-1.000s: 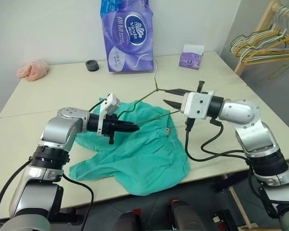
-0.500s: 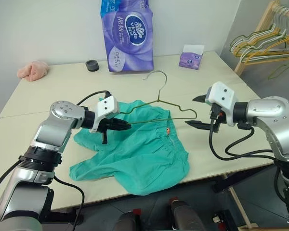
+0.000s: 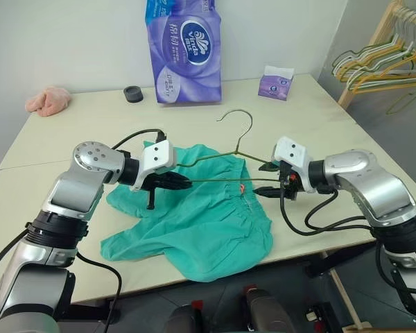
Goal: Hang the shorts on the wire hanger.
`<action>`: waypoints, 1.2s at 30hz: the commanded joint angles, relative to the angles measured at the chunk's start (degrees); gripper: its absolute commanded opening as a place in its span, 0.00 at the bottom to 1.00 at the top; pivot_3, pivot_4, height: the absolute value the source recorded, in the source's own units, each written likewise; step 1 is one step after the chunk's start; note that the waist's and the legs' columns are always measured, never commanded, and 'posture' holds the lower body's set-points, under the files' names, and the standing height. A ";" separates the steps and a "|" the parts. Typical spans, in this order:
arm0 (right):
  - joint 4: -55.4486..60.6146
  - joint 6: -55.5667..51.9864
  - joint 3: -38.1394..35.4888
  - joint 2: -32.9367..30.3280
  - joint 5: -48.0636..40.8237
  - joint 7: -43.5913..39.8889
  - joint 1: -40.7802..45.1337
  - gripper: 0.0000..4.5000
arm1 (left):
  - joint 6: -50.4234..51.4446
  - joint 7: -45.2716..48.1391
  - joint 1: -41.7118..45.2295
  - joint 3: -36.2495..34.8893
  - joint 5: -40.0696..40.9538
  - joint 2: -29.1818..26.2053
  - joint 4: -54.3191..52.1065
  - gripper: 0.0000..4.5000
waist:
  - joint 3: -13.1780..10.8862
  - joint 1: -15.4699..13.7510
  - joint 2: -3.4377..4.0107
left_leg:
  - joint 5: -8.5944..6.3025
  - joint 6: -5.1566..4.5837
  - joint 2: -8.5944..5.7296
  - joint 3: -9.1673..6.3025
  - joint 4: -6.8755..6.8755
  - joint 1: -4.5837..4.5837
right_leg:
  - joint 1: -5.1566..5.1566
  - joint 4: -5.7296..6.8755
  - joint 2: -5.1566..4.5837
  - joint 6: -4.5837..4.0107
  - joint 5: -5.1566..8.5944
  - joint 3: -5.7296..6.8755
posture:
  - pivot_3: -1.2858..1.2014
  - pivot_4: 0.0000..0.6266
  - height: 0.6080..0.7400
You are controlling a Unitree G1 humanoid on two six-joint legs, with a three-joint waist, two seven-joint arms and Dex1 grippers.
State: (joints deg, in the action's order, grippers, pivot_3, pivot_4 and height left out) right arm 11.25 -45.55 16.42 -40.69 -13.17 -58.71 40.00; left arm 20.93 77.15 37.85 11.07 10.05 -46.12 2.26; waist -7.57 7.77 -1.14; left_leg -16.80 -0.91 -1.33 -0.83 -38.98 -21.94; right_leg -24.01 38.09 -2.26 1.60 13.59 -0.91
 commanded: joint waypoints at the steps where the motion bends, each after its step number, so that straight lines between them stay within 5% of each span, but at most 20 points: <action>1: 0.21 0.21 -0.66 0.20 -1.21 -1.22 1.42 0.40 | 0.21 0.26 0.60 -0.46 0.53 -0.71 -2.45 0.00 | 0.00 -0.04 0.00 | 0.00 0.00 0.00 0.00 0.00 0.00 | 0.00 0.01 0.00 0.00 0.00 0.00 | 0.46 0.16 1.00; 7: 0.11 0.25 -0.43 0.68 -1.46 -1.61 1.02 0.01 | 0.10 0.74 0.77 -0.22 0.62 -0.81 -2.33 0.00 | 0.00 0.07 0.00 | 0.00 0.00 0.00 -0.01 0.00 0.01 | -0.01 0.04 0.01 0.00 0.00 0.00 | 0.46 0.15 1.00; 16: 1.15 -0.90 -0.87 0.76 -2.53 -1.70 0.34 0.01 | 1.40 0.20 0.47 -2.06 3.55 1.76 -1.42 0.00 | 0.01 -0.01 -0.01 | 0.00 0.00 0.00 -0.01 -0.02 0.00 | -0.01 0.04 0.01 0.00 0.00 0.00 | 0.45 0.15 1.00; 27: 3.08 -2.72 -2.63 -1.39 -3.52 -1.72 -2.01 0.00 | 0.03 -4.00 0.70 -7.11 5.03 4.48 2.61 0.71 | 0.01 0.02 0.00 | 0.00 0.01 0.01 -0.02 -0.02 0.00 | -0.01 0.04 -0.01 0.00 -0.01 0.01 | 0.45 0.15 1.00; 36: 6.23 -10.07 -10.63 -5.88 -7.87 1.01 -9.29 0.00 | -3.46 -9.32 1.13 -11.89 3.01 0.31 14.49 0.71 | 0.01 0.16 0.00 | 0.00 0.01 0.01 -0.03 -0.02 0.00 | -0.03 0.05 -0.01 0.00 -0.01 0.02 | 0.44 0.16 1.00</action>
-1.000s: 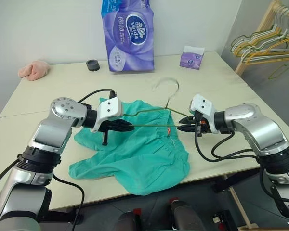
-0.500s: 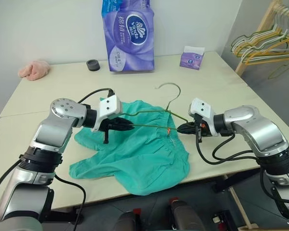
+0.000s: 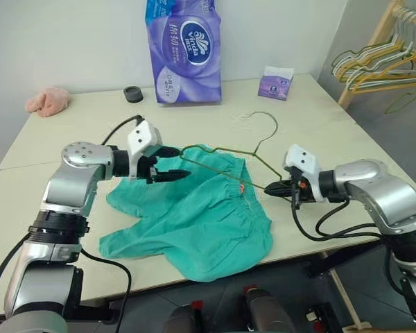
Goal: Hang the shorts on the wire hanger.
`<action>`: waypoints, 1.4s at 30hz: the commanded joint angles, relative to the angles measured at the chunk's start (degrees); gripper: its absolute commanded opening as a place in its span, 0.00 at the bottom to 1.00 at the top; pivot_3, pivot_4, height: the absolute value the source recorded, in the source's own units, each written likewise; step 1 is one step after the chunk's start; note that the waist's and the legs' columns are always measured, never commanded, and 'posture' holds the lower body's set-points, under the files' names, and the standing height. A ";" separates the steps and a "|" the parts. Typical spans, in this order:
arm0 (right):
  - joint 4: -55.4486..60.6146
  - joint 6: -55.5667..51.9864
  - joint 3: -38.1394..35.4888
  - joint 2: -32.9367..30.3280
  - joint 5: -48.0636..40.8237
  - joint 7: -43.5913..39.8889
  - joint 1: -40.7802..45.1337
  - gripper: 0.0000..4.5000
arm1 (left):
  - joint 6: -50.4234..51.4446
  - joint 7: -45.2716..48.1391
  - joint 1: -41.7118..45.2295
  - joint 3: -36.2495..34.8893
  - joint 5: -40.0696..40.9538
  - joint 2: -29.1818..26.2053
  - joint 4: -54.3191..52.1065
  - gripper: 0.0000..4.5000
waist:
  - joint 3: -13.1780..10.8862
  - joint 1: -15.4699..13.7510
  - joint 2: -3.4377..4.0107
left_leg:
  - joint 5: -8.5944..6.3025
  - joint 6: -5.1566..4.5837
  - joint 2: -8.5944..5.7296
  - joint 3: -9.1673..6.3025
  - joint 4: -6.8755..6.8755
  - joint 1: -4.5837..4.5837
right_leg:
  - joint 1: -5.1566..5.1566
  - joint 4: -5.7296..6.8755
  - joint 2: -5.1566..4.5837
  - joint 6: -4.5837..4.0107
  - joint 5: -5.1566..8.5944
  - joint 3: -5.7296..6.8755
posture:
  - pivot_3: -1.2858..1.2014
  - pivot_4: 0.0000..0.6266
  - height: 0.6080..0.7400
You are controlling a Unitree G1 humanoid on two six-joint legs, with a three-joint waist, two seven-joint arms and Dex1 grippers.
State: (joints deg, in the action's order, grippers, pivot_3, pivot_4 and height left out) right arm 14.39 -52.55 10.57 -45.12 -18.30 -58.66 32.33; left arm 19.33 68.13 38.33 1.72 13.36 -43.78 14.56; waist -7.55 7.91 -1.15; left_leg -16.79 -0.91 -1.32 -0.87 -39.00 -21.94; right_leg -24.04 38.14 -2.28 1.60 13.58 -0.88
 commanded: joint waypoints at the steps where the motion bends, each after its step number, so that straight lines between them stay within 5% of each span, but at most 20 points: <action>1: 3.48 -4.61 -6.28 -1.94 -3.67 1.43 -2.96 0.00 | -2.20 0.39 -0.11 -2.51 -0.27 -2.63 3.07 0.71 | 0.00 0.01 0.00 | 0.00 0.00 0.00 0.01 0.00 0.00 | -0.01 -0.01 0.00 0.00 0.00 -0.01 | 0.43 0.17 1.00; 12: 5.86 -15.36 -14.88 -7.49 -10.05 4.14 -16.34 0.00 | -3.69 4.24 -5.58 0.48 0.70 -1.05 1.03 0.71 | 0.00 -0.25 -0.01 | 0.00 0.00 -0.01 0.03 -0.01 -0.01 | 0.03 -0.03 -0.05 0.01 -0.01 0.00 | 0.43 0.19 1.00; 21: 3.17 -15.60 -15.30 -9.07 -12.15 4.69 -18.51 0.00 | -1.17 5.63 -6.97 0.55 3.05 0.51 -3.03 0.71 | -0.01 0.24 0.00 | -0.01 -0.01 0.04 0.04 0.01 0.02 | 0.03 -0.03 0.05 0.03 -0.01 -0.02 | 0.43 0.20 1.00; 27: 4.20 -17.76 -16.05 -8.95 -15.34 4.93 -18.25 0.00 | -1.68 1.86 -5.39 -0.75 2.80 1.88 -2.40 0.99 | -0.01 0.04 -0.01 | -0.01 -0.02 0.02 0.05 -0.01 0.03 | 0.09 -0.07 0.04 0.05 -0.02 -0.03 | 0.43 0.20 1.00; 42: -2.61 -17.45 -12.53 -8.76 -17.54 4.37 -13.28 0.00 | -7.92 -3.04 -4.43 -2.32 0.77 0.98 1.36 0.99 | -0.01 -0.35 -0.01 | -0.01 -0.01 0.00 0.05 -0.01 0.02 | 0.08 -0.07 0.01 0.06 -0.03 -0.03 | 0.44 0.19 1.00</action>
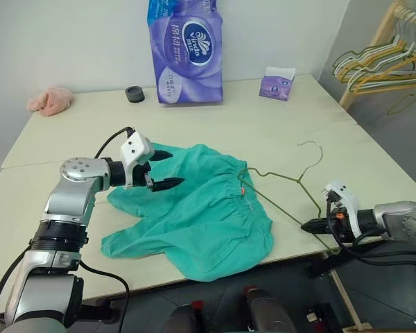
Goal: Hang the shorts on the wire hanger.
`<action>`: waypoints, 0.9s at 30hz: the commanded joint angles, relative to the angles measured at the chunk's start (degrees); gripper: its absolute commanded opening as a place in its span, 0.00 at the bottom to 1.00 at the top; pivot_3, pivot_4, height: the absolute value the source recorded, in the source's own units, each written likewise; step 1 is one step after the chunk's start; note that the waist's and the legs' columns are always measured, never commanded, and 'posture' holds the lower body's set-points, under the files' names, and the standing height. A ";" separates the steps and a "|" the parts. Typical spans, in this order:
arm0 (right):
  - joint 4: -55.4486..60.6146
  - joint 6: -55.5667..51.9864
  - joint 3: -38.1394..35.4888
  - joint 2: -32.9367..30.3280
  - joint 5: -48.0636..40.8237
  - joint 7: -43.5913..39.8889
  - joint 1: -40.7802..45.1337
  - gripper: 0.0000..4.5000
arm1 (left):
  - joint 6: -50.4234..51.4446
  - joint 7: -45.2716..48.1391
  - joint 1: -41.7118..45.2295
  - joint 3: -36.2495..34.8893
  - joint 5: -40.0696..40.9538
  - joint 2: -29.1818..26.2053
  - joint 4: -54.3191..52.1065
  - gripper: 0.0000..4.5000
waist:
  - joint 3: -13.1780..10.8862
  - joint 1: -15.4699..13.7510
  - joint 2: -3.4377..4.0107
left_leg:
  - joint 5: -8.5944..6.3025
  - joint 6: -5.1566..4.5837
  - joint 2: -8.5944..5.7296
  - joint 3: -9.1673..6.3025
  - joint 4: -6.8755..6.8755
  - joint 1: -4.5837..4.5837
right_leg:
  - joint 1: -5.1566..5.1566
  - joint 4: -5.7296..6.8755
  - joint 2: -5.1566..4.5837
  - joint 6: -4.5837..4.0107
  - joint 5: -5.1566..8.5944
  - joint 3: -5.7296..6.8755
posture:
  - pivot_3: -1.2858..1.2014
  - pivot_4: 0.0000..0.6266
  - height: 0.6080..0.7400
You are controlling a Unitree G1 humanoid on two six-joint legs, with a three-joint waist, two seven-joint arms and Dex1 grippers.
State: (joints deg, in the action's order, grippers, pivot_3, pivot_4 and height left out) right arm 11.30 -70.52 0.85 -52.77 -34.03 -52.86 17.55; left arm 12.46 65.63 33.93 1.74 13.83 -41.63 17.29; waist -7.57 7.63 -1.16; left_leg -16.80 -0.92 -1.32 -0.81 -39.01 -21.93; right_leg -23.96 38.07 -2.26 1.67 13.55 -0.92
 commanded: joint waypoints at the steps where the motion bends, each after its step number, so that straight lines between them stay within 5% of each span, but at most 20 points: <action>1: 0.68 0.20 -3.29 -1.38 -2.39 -1.71 1.41 0.00 | -1.09 -0.59 -0.29 -2.48 0.51 -1.21 -1.68 0.99 | 0.00 -0.15 0.00 | 0.00 0.00 0.00 0.00 0.00 0.00 | 0.00 0.00 0.00 0.00 0.00 0.00 | 0.44 0.19 1.00; 27: -6.83 1.91 -4.00 -2.37 -2.45 -1.65 0.64 0.00 | -0.01 -0.49 -2.35 -2.92 1.02 -1.97 -4.84 0.99 | 0.00 -1.62 0.00 | 0.00 0.00 0.01 0.02 -0.01 0.02 | 0.00 0.02 0.01 0.01 -0.02 -0.01 | 0.45 0.18 1.00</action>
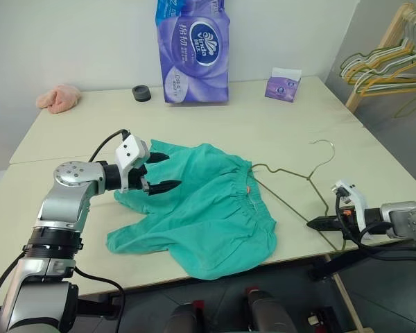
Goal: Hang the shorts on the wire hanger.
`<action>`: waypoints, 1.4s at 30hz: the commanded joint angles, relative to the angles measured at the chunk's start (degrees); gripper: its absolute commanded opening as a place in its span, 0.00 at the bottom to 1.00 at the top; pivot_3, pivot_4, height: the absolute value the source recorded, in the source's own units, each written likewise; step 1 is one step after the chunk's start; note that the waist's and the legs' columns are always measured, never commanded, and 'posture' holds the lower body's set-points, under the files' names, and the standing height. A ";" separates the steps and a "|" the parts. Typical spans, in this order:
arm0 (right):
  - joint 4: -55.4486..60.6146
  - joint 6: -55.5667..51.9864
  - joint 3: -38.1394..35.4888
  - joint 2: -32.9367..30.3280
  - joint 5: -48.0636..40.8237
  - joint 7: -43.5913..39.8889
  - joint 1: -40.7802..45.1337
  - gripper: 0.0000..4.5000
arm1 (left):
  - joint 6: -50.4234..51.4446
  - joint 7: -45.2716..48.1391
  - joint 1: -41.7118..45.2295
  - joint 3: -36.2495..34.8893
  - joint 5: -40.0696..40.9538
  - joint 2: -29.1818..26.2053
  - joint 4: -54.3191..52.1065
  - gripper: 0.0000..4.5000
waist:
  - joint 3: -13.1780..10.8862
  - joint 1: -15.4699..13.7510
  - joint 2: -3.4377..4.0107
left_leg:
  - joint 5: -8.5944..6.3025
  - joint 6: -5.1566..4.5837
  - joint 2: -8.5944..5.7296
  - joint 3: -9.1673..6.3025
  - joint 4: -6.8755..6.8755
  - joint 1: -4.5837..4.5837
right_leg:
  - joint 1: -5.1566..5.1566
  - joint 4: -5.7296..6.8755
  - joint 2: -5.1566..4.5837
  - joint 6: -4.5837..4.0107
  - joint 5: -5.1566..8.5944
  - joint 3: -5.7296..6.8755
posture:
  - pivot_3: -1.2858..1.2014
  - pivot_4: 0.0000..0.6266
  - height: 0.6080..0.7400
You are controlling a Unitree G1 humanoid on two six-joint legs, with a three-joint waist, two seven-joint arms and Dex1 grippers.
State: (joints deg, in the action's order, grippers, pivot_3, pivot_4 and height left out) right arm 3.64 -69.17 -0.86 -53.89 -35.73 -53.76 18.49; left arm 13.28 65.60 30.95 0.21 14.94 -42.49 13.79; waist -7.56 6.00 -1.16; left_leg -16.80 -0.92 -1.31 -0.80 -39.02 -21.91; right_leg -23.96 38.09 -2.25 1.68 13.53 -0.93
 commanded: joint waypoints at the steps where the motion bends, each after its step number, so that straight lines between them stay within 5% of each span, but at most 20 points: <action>1: 0.94 0.52 -2.38 -1.32 -0.79 -0.77 -0.53 0.00 | -0.89 -0.48 0.66 -1.38 -0.16 -1.12 -1.22 0.99 | 0.00 0.01 0.00 | 0.00 0.00 0.00 0.00 0.00 0.00 | 0.00 0.00 0.00 0.00 0.00 0.01 | 0.45 0.18 1.00; 18: 3.45 -0.82 3.22 2.12 -2.23 -2.15 4.72 0.00 | -1.35 -1.27 1.58 -2.29 -0.92 -1.58 0.60 0.99 | 0.00 0.09 0.00 | 0.00 0.00 0.00 0.01 0.00 0.00 | -0.01 0.00 0.01 0.00 -0.01 0.00 | 0.45 0.18 1.00; 31: -10.76 4.38 16.07 11.04 5.97 -4.63 17.05 0.00 | -3.56 -4.52 4.15 -3.33 -1.05 -0.37 3.85 0.99 | 0.02 0.03 0.00 | 0.00 0.01 -0.01 0.01 -0.01 -0.04 | -0.06 0.00 -0.04 0.00 -0.03 0.00 | 0.46 0.15 1.00; 42: -23.61 8.02 16.57 22.94 11.52 -1.18 25.52 0.00 | -3.36 -6.24 4.69 -4.02 -0.19 0.80 4.00 0.99 | 0.07 0.18 0.00 | 0.01 0.03 0.00 -0.02 0.01 -0.08 | -0.10 0.02 -0.04 -0.06 -0.09 0.02 | 0.47 0.13 1.00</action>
State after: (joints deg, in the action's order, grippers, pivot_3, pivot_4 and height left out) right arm -19.97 -62.34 16.75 -31.73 -25.18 -56.44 42.77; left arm 10.65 60.12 34.09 -2.01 13.89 -41.65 18.66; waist -7.50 6.19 -1.16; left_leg -16.79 -0.89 -1.31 -0.81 -39.02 -22.00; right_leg -24.07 38.10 -2.31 1.61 13.44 -0.91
